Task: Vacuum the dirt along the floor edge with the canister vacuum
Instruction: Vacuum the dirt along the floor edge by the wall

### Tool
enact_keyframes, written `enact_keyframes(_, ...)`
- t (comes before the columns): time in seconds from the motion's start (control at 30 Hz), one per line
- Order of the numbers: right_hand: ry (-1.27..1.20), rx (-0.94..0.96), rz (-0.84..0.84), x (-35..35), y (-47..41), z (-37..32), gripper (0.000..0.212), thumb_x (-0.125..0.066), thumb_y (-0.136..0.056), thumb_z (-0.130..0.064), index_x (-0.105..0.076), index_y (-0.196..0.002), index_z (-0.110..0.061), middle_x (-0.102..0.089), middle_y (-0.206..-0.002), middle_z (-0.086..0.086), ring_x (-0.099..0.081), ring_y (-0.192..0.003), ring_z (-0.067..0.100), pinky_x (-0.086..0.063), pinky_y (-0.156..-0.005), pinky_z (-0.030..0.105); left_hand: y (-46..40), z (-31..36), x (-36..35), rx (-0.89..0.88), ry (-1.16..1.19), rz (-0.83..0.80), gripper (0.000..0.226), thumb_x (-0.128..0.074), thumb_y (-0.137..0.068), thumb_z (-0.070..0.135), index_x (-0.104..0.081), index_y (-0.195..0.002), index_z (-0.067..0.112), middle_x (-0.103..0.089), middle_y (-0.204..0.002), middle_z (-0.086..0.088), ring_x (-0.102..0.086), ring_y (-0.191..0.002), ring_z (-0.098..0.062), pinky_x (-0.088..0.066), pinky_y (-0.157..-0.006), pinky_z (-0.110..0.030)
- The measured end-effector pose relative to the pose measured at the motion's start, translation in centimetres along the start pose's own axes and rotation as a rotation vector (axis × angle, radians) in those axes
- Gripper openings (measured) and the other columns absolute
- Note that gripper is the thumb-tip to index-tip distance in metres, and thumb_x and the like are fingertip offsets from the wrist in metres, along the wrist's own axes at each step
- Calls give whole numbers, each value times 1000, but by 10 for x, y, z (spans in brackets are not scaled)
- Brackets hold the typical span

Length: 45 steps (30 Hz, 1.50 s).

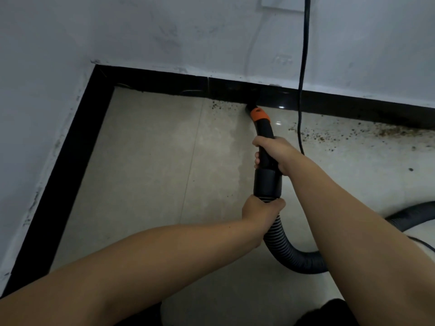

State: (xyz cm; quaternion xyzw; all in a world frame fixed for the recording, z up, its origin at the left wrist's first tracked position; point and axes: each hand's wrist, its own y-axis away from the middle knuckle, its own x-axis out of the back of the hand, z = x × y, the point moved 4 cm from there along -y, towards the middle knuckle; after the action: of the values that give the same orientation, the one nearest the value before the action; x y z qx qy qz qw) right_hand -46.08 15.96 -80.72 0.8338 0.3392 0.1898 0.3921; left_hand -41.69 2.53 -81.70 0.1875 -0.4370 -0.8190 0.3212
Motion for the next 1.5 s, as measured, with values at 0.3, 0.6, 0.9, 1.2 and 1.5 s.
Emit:
enact_keyframes(0.3,113,26,-89,-43,-12,-15,17,-60,-88,-11,-48,-98,-6,-54,-58,9,-52,-43,19,-52,-52,32,-6,8,27,0,100,94,24,-67,-82,18,-60,-103,10,-59,-85,-5,-58,-82,-23,-47,-69,-29)
enact_keyframes(0.6,165,34,-146,-64,-11,-24,13,-59,-89,-11,-48,-94,-6,-52,-61,9,-52,-44,18,-52,-47,28,-8,13,38,5,138,139,30,-66,-83,20,-61,-109,6,-60,-89,-7,-59,-85,-24,-48,-73,-30)
enact_keyframes(0.9,167,-10,-135,-51,20,12,11,-58,-90,-9,-47,-89,-7,-50,-62,11,-49,-46,20,-50,-45,28,20,-24,23,38,98,99,25,-66,-84,20,-60,-106,10,-60,-87,-5,-59,-83,-23,-46,-70,-28)
enact_keyframes(1.2,124,38,-64,-60,21,20,13,-58,-89,-9,-47,-91,-5,-50,-61,12,-49,-44,22,-48,-45,29,21,-27,36,70,60,124,35,-67,-82,19,-61,-114,5,-62,-94,-10,-59,-87,-25,-48,-73,-31)
enact_keyframes(1.5,12,38,65,-22,26,36,13,-57,-90,-9,-45,-90,-5,-50,-61,14,-49,-44,23,-49,-46,32,27,-31,22,138,-48,-4,31,-66,-83,16,-57,-112,10,-60,-98,-8,-58,-90,-25,-49,-76,-34)
